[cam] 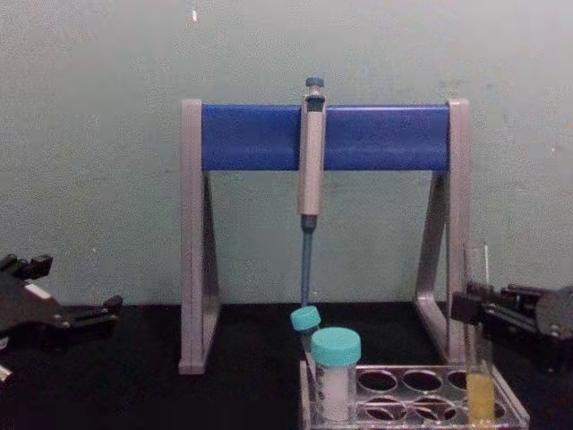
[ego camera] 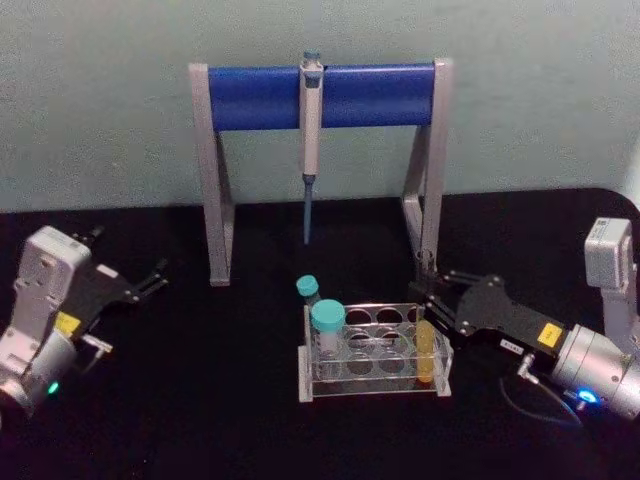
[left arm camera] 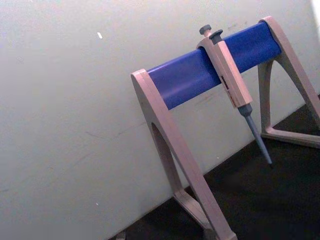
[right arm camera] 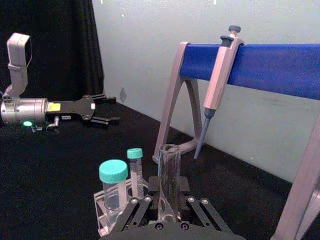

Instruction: Pick up the test tube from the test tube rack, shake it, then place it back into the test tube rack.

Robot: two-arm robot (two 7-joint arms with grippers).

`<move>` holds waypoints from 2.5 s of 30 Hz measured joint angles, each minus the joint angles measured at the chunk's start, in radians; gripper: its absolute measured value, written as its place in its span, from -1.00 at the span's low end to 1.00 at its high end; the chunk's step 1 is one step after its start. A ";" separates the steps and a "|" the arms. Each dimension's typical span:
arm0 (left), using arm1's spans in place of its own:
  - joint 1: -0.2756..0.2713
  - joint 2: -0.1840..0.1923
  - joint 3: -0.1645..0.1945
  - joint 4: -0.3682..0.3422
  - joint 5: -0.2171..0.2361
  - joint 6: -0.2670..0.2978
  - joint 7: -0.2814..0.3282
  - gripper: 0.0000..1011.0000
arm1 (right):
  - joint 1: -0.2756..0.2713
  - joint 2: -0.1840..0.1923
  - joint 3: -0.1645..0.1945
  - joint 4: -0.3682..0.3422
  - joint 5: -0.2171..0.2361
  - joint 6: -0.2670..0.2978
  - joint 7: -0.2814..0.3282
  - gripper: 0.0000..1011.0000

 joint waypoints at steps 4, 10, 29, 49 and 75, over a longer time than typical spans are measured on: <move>0.000 0.000 0.000 0.000 0.000 0.000 0.000 0.98 | 0.000 0.000 0.000 -0.001 0.000 0.005 -0.004 -0.55; 0.000 0.000 0.000 0.000 0.000 0.000 0.000 0.98 | 0.000 0.001 0.000 -0.001 -0.001 0.004 -0.003 -0.55; 0.000 0.000 0.000 0.000 0.000 0.000 0.000 0.98 | 0.000 0.001 0.001 -0.002 0.000 0.002 -0.001 -0.39; 0.000 0.000 0.000 0.000 0.000 0.000 0.000 0.98 | 0.000 0.001 0.001 -0.002 0.001 0.001 0.000 0.79; 0.000 0.000 0.000 0.000 0.000 0.000 0.000 0.98 | -0.055 -0.021 0.076 -0.110 -0.052 -0.133 -0.098 0.98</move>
